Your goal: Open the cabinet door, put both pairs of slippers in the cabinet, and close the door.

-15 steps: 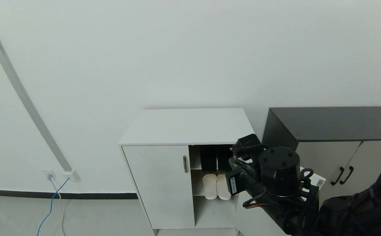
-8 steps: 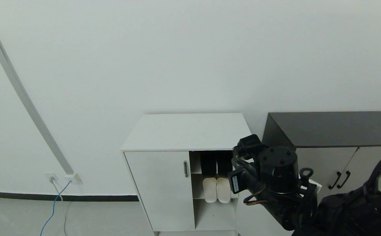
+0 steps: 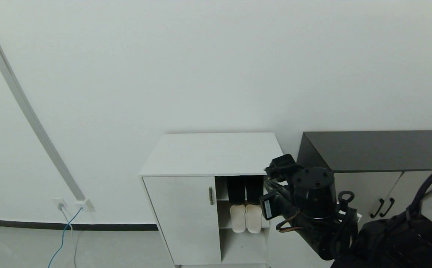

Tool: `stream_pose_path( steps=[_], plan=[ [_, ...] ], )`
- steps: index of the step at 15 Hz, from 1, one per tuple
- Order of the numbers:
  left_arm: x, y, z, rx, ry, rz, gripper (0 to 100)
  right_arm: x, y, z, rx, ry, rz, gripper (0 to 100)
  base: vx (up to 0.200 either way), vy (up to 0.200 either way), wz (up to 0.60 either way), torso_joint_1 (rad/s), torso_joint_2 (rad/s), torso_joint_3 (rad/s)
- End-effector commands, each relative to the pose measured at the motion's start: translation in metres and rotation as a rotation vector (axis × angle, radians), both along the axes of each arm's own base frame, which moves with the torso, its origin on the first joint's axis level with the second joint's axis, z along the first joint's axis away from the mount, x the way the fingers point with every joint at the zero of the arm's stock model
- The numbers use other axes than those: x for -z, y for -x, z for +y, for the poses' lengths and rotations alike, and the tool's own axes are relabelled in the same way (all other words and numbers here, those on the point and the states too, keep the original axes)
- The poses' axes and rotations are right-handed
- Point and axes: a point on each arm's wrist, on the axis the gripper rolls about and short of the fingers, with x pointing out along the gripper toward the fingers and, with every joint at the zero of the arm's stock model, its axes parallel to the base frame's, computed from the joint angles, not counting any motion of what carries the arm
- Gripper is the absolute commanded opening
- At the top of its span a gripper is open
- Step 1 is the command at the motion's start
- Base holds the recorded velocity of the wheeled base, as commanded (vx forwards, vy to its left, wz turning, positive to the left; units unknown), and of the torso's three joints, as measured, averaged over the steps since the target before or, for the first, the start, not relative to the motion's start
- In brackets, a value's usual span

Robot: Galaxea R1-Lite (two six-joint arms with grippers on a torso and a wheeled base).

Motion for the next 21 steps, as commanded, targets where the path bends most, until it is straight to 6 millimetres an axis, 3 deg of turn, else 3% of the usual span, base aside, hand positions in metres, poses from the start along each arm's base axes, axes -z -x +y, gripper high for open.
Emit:
stream_pose_path(
  steps=[1, 3, 8, 13, 21],
  plan=[
    [0.000, 0.000, 0.000, 0.000, 0.000, 0.003, 0, 0.000, 0.000, 0.000, 0.000, 0.000, 0.000, 0, 0.000, 0.000, -0.60, -0.002, 0.01, 0.002],
    [0.000, 0.000, 0.000, 0.000, 0.000, 0.001, 0, 0.001, -0.001, 0.000, 0.004, 0.003, 0.002, 0, 0.000, 0.000, -0.60, 0.002, 0.00, 0.005],
    [0.000, 0.000, 0.000, 0.000, 0.000, 0.001, 0, 0.006, -0.007, -0.002, 0.018, 0.018, 0.007, 0, 0.000, 0.000, 0.00, 0.000, 0.00, 0.000],
    [0.000, 0.000, 0.000, 0.000, 0.003, 0.003, 0, 0.011, -0.014, -0.005, 0.039, 0.026, 0.016, 0, -0.160, 0.000, 0.00, 0.002, 0.00, 0.001],
    [0.000, 0.000, 0.000, 0.000, 0.003, 0.001, 0, 0.014, -0.099, -0.050, 0.226, 0.004, 0.057, 0, 0.000, 0.000, 0.00, 0.000, 0.00, 0.000]
  ],
)
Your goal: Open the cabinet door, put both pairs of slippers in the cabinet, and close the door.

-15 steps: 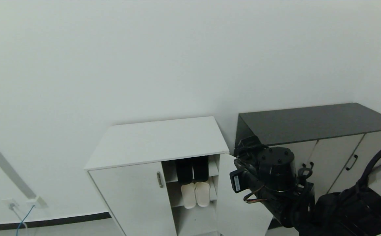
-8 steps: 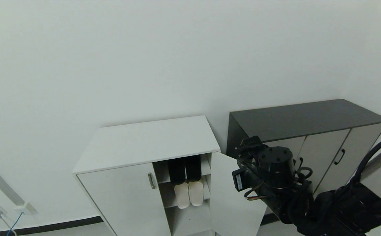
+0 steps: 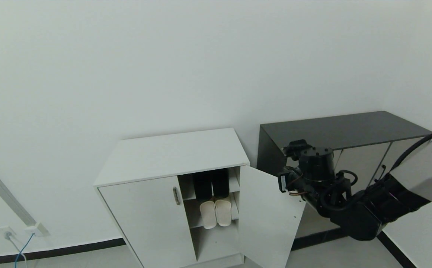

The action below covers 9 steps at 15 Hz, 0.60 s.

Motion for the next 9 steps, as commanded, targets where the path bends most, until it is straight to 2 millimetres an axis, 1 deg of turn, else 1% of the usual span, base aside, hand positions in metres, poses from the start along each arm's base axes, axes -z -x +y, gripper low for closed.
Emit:
stream_pose_path(
  steps=[1, 3, 4, 6, 8, 9],
  plan=[
    [0.000, 0.000, 0.000, 0.000, 0.000, 0.002, 0, -0.001, -0.020, -0.011, 0.037, -0.027, 0.029, 0, 0.000, 0.000, 0.00, 0.000, 0.00, 0.000],
    [0.000, 0.000, 0.000, 0.000, 0.000, 0.002, 0, -0.001, -0.034, -0.026, 0.068, -0.054, 0.100, 0, 0.000, 0.000, 0.00, 0.000, 0.00, 0.000],
    [0.000, 0.000, 0.000, 0.000, 0.000, 0.000, 0, 0.004, -0.043, -0.035, 0.090, -0.056, 0.117, 0, 0.000, 0.000, 0.00, 0.000, 0.00, 0.000],
    [0.000, 0.000, 0.000, 0.000, 0.000, 0.000, 0, 0.017, -0.059, -0.046, 0.129, -0.050, 0.136, 0, 0.000, 0.000, 0.00, 0.000, 0.00, 0.000],
    [0.000, 0.000, 0.000, 0.000, 0.000, 0.000, 0, 0.028, -0.067, -0.052, 0.140, -0.045, 0.156, 0, 0.000, 0.000, 0.00, 0.000, 0.00, 0.000],
    [0.000, 0.000, 0.000, 0.000, 0.000, 0.002, 0, 0.038, -0.073, -0.056, 0.152, -0.040, 0.172, 0, 0.000, 0.000, 0.00, 0.000, 0.00, 0.000]
  ],
)
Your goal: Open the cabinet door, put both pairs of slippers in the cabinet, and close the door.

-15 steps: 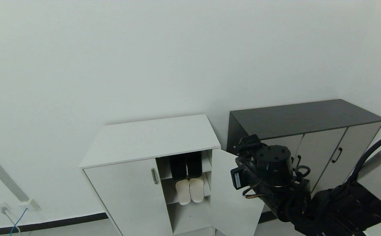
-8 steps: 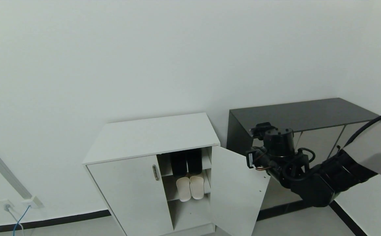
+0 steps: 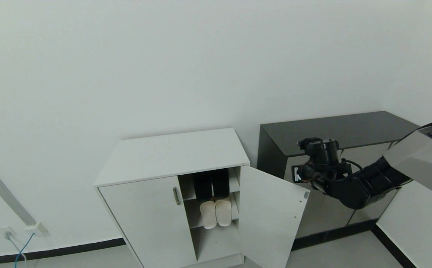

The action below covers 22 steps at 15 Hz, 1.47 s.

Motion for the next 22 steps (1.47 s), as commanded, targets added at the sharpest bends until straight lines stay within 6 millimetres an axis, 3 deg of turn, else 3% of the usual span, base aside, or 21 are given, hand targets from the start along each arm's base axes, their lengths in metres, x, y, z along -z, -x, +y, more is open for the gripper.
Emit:
stream_pose_path(
  steps=[1, 10, 22],
  plan=[
    [0.000, 0.000, 0.000, -0.001, 0.001, 0.001, 0, 0.023, -0.011, -0.006, 0.020, 0.016, 0.045, 0, 0.000, 0.000, 0.00, 0.000, 0.00, 0.000],
    [0.000, 0.000, 0.000, -0.001, 0.001, 0.003, 0, 0.055, -0.020, -0.008, 0.029, 0.039, 0.104, 0, 0.000, 0.000, 0.00, 0.000, 0.00, 0.000],
    [0.000, 0.000, 0.000, -0.001, 0.001, 0.003, 0, 0.067, -0.022, -0.005, 0.024, 0.046, 0.120, 0, 0.000, 0.000, 0.00, 0.000, 0.00, 0.000]
  ],
)
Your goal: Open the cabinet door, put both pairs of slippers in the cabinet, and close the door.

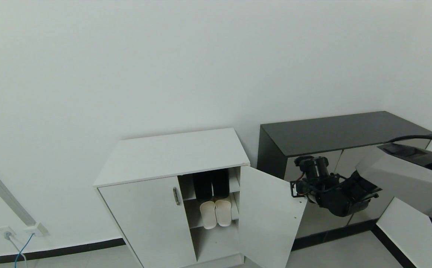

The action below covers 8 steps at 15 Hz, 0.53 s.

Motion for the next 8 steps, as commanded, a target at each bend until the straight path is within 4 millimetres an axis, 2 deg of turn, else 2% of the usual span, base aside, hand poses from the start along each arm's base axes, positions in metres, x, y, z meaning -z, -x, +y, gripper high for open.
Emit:
stream_pose_path(
  steps=[1, 4, 8],
  plan=[
    [0.000, 0.000, 0.000, -0.001, 0.000, 0.001, 0, 0.000, 0.002, 0.003, -0.008, 0.002, 0.005, 0, 0.000, 0.000, 0.00, 0.000, 0.00, 0.000],
    [0.000, 0.000, 0.000, -0.001, 0.000, 0.001, 0, -0.002, 0.013, 0.015, -0.042, 0.003, 0.010, 0, 0.000, 0.000, 0.00, 0.000, 0.00, 0.000],
    [0.000, 0.000, 0.000, -0.001, 0.000, 0.002, 0, -0.011, 0.043, 0.043, -0.132, 0.009, 0.025, 0, 0.000, 0.000, 0.00, 0.000, 0.00, 0.000]
  ],
)
